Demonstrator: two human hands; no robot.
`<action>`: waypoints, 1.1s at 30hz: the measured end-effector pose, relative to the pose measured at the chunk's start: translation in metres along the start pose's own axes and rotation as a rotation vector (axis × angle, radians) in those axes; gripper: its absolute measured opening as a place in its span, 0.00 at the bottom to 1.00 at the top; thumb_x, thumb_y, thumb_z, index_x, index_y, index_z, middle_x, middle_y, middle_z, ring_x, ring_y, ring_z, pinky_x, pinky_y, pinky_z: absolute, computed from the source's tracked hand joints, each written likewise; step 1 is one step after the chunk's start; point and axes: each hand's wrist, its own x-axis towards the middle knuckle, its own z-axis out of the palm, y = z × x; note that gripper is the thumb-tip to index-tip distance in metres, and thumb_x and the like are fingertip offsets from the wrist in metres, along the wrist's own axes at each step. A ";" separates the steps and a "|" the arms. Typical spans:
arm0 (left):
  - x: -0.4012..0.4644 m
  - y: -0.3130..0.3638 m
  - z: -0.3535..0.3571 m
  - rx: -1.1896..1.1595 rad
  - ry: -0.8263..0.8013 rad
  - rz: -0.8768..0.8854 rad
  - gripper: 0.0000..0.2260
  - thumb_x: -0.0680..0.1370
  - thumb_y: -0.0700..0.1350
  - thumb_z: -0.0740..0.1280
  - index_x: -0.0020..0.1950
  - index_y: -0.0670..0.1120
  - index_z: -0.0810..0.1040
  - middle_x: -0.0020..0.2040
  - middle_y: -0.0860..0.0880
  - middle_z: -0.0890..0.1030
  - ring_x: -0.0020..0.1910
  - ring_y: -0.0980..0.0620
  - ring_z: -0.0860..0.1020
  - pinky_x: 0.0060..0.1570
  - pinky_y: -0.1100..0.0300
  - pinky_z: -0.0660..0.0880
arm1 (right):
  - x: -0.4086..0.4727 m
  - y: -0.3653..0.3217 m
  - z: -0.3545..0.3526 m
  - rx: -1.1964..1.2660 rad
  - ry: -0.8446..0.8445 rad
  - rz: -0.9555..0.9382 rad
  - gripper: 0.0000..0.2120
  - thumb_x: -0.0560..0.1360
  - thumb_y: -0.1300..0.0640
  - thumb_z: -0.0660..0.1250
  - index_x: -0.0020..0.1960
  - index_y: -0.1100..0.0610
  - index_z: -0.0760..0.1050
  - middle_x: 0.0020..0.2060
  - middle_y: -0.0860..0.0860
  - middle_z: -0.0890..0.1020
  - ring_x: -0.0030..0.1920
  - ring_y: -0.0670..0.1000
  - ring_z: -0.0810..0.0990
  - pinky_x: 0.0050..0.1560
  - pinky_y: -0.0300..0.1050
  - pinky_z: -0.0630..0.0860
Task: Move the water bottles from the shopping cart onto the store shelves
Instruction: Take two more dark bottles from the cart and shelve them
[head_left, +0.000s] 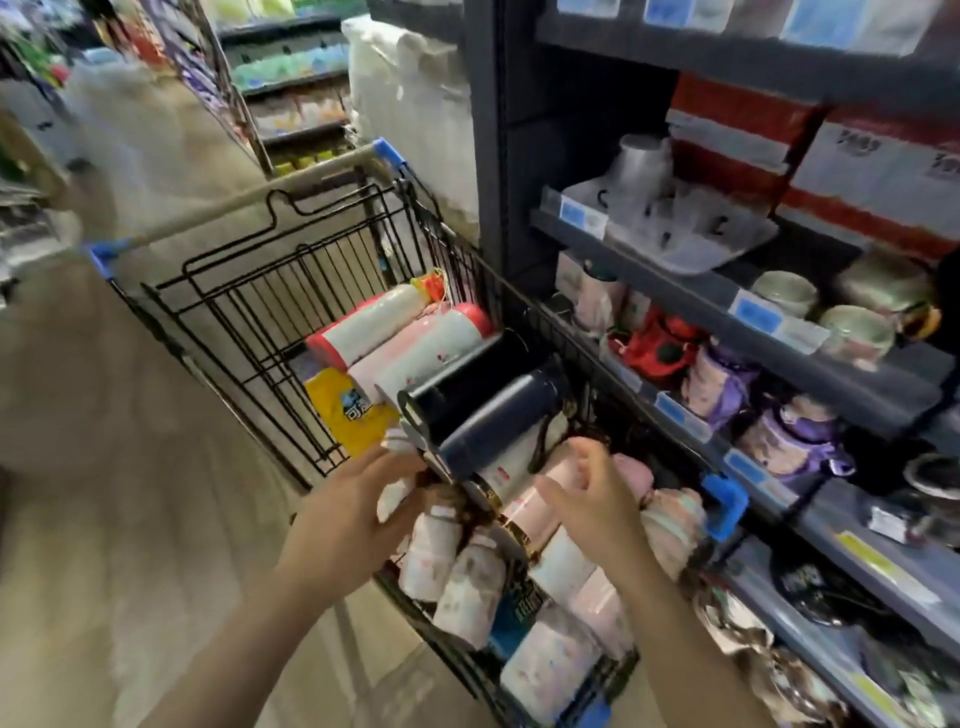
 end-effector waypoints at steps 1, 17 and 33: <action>0.012 -0.010 0.002 0.009 -0.002 -0.012 0.16 0.75 0.57 0.59 0.55 0.52 0.80 0.49 0.62 0.75 0.45 0.54 0.80 0.42 0.58 0.77 | 0.010 -0.003 0.006 -0.018 0.022 0.001 0.26 0.75 0.50 0.69 0.70 0.50 0.64 0.66 0.51 0.71 0.63 0.52 0.72 0.62 0.48 0.70; 0.222 -0.103 0.096 0.039 -0.381 0.099 0.32 0.75 0.59 0.68 0.76 0.53 0.62 0.69 0.48 0.68 0.65 0.44 0.70 0.56 0.52 0.72 | 0.062 -0.019 0.085 -0.241 0.309 0.307 0.28 0.76 0.48 0.68 0.72 0.45 0.60 0.69 0.47 0.67 0.64 0.49 0.71 0.52 0.42 0.67; 0.238 -0.113 0.108 -0.103 -0.494 0.033 0.40 0.70 0.56 0.71 0.77 0.58 0.55 0.71 0.48 0.67 0.67 0.45 0.67 0.55 0.50 0.72 | 0.129 -0.043 0.161 -0.173 0.526 0.552 0.35 0.75 0.50 0.68 0.76 0.46 0.52 0.71 0.53 0.65 0.60 0.56 0.77 0.52 0.49 0.77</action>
